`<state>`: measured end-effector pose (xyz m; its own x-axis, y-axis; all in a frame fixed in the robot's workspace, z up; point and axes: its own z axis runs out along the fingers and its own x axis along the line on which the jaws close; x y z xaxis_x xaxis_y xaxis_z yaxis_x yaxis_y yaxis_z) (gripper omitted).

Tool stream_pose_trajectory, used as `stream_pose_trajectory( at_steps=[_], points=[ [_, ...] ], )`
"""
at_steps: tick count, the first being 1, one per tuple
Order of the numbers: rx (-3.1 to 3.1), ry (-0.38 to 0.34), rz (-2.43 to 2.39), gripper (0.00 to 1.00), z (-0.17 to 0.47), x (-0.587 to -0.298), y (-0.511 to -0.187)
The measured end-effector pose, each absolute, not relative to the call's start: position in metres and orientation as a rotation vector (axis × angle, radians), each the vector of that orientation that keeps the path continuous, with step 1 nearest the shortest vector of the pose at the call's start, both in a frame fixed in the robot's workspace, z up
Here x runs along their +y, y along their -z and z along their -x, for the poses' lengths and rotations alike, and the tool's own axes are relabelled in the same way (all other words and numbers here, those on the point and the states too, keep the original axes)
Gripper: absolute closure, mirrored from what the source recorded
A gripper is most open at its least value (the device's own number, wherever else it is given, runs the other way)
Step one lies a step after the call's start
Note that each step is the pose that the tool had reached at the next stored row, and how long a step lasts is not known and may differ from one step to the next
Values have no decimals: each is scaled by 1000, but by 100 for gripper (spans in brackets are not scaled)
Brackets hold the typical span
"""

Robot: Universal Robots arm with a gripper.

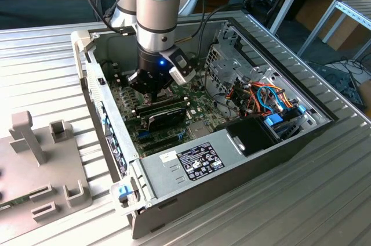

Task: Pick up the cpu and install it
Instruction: 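Install the second cpu locking lever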

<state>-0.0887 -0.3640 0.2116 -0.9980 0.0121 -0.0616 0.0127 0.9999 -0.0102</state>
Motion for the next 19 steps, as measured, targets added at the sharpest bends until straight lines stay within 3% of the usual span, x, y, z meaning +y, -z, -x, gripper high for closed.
stream_pose_trajectory(
  at_steps=[19],
  points=[
    [3079, 16, -19, 89, 93, -364, -212]
  ],
)
